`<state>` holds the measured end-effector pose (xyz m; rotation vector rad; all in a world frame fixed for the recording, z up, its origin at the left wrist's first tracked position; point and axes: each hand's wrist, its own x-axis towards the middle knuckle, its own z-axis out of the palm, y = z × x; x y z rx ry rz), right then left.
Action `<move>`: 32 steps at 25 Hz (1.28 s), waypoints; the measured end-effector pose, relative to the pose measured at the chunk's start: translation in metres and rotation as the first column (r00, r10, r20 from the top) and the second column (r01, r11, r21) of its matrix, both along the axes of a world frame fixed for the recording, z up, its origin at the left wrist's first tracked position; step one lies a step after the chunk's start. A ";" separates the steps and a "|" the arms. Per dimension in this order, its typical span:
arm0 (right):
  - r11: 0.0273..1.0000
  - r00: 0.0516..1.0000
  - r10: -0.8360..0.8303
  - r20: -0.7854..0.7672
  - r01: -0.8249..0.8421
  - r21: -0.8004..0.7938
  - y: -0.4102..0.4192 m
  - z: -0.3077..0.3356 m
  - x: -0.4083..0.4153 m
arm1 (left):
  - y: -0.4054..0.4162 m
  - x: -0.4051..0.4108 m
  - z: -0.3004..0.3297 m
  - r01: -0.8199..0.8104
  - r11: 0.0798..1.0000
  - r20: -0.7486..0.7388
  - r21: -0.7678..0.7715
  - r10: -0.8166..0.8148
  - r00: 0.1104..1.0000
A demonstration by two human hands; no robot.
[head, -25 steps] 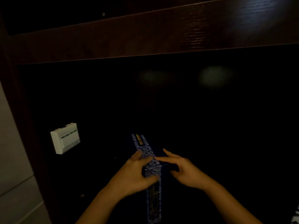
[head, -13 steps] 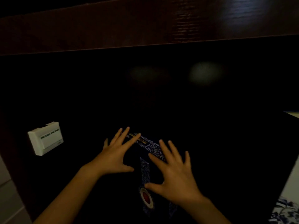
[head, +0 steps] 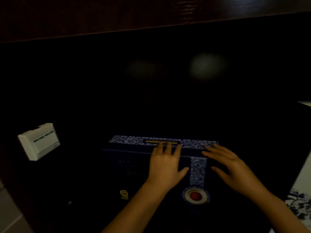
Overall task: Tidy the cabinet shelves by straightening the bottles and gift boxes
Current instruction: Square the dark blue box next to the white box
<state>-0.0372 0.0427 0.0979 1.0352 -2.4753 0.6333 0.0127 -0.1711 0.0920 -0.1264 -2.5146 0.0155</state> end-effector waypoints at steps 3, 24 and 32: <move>0.974 0.985 -0.168 0.030 0.171 -0.151 0.003 -0.004 0.000 | -0.039 0.015 0.005 0.059 0.997 -0.054 0.051 -0.056 0.997; 0.899 0.929 -0.364 0.065 0.369 -0.235 0.016 -0.009 0.036 | -0.107 0.033 -0.002 -0.222 0.956 0.122 0.193 0.201 0.972; 0.910 0.936 -0.349 0.034 0.348 -0.224 0.014 -0.009 0.039 | -0.107 0.036 -0.001 -0.213 0.960 0.133 0.183 0.191 0.973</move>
